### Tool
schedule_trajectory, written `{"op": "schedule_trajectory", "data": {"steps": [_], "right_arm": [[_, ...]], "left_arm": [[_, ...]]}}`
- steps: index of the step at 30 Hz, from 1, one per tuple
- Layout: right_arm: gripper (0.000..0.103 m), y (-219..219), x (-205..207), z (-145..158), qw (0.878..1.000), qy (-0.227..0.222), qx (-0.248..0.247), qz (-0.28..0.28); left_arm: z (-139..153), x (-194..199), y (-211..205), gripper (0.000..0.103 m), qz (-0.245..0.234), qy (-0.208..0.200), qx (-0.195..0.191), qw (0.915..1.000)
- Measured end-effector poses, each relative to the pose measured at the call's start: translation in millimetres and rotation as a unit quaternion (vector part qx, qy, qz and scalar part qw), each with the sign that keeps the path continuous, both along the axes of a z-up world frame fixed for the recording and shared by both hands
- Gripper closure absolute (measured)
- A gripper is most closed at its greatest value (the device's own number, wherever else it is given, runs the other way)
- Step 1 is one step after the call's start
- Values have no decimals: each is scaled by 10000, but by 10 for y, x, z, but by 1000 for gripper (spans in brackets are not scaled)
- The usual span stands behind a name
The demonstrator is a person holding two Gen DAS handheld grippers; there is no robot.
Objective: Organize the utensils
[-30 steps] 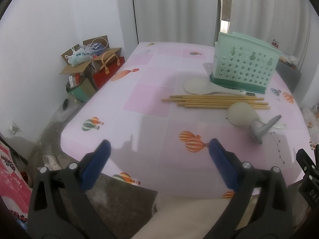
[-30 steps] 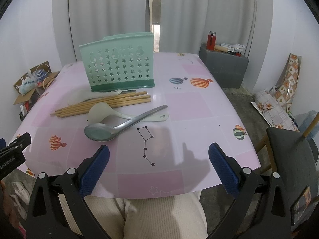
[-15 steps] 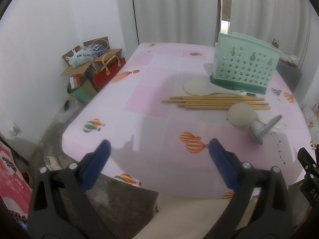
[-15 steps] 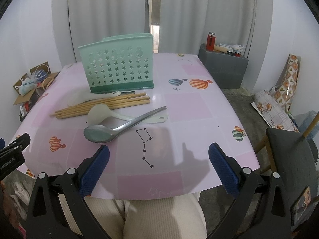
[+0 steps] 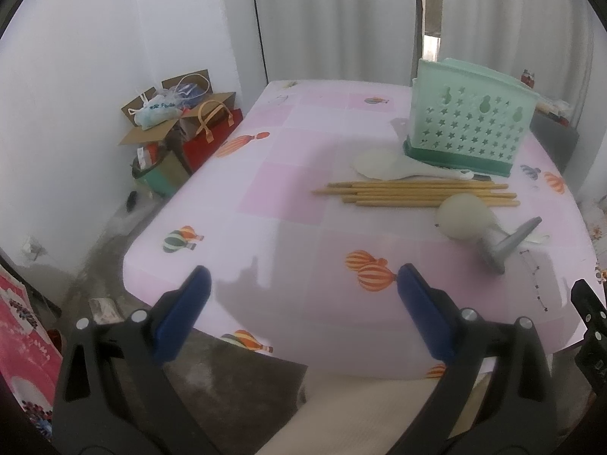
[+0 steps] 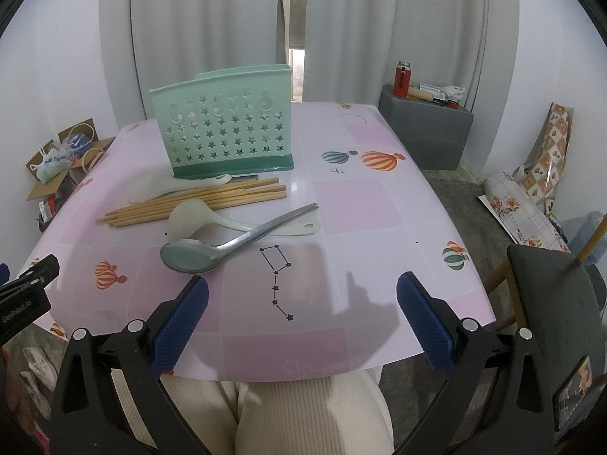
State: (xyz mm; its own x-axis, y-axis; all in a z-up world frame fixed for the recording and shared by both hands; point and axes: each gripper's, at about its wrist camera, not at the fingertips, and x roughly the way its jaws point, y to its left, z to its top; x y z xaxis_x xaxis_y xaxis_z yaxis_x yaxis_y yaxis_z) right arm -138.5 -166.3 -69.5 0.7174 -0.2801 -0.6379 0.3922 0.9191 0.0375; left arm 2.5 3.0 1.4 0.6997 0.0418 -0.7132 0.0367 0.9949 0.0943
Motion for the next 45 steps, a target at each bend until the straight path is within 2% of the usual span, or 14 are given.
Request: {"op": "schedule_trajectory", "data": {"steps": [22, 31, 36, 40, 42, 43, 45], "right_arm": [[6, 42, 15, 9, 10000, -14, -18, 29], [6, 57, 88, -58, 9999, 46, 25, 126], [6, 43, 192, -88, 9997, 70, -177, 150], [6, 4, 286, -151, 9993, 154, -279, 173], [6, -28, 327, -190, 9991, 210, -323, 176], [6, -54, 346, -217, 9990, 224, -334, 201], [6, -101, 372, -265, 9988, 228, -316, 297]], "left_arm": [[-89, 54, -16, 8, 44, 111, 109, 9999], [-238, 190, 2, 8, -43, 373, -55, 9993], [-372, 315, -30, 8, -348, 664, -321, 9967], [-458, 397, -71, 9, -716, 648, -668, 9931], [-466, 424, -55, 8, -1198, 593, -1210, 9836], [-475, 450, -54, 8, -1259, 632, -1395, 9801], [-541, 537, -92, 9, -1247, 894, -1529, 9763]]}}
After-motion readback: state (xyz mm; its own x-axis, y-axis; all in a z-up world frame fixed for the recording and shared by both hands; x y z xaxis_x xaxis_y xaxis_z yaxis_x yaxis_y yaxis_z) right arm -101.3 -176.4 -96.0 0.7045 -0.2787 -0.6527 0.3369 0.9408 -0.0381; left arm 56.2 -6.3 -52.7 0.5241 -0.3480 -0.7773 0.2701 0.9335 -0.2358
